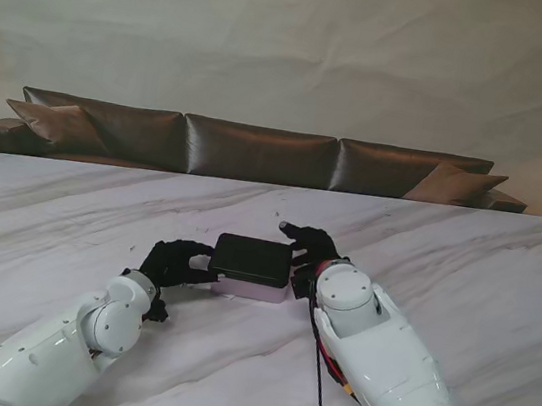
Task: Refill a tissue box and feed the first sheet
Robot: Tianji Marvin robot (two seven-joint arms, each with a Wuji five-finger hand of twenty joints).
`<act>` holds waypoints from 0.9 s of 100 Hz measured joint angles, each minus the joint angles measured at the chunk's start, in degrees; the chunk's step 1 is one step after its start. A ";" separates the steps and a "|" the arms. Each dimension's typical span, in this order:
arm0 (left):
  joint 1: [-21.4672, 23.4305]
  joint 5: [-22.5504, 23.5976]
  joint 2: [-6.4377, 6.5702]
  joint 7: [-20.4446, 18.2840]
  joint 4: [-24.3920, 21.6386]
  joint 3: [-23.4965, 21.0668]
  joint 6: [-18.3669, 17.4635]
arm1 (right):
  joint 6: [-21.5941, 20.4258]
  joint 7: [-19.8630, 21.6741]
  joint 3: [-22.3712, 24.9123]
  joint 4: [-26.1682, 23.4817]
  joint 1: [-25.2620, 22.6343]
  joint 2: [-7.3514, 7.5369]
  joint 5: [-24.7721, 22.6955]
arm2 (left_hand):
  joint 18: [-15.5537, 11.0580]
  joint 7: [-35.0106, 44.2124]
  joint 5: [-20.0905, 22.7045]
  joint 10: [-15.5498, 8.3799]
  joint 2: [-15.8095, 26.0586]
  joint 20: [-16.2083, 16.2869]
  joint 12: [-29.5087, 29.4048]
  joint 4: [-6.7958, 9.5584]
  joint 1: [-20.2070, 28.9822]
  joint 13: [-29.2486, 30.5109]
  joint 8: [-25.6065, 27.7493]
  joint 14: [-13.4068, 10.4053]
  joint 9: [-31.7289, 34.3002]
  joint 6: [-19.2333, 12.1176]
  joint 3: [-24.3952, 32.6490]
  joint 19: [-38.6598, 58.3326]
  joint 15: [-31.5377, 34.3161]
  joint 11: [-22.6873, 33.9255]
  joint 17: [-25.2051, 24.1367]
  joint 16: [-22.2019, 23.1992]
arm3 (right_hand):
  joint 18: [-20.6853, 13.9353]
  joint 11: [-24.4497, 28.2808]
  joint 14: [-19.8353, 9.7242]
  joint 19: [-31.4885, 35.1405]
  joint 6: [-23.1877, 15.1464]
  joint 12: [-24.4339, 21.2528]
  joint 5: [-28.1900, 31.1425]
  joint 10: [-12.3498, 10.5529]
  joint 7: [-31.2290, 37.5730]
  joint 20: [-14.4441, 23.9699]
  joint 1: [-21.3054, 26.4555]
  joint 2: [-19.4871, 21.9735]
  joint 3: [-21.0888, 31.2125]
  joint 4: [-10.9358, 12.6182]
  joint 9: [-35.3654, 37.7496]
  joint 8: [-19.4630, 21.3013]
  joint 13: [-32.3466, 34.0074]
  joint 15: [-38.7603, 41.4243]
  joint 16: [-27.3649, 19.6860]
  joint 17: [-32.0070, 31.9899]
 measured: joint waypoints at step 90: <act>-2.48 -3.52 -1.56 2.67 5.23 2.73 -0.47 | 0.44 -0.46 -0.66 0.38 0.02 -0.23 0.05 | 0.00 1.25 4.20 0.00 0.45 0.63 0.96 -0.18 2.91 4.45 0.51 -2.71 7.34 1.89 -0.45 0.00 0.69 2.08 2.21 1.22 | -0.07 -0.02 0.46 0.00 0.00 0.21 0.00 -1.57 0.04 0.66 2.22 0.62 -0.69 0.00 -0.85 -0.13 -0.11 0.00 0.45 0.07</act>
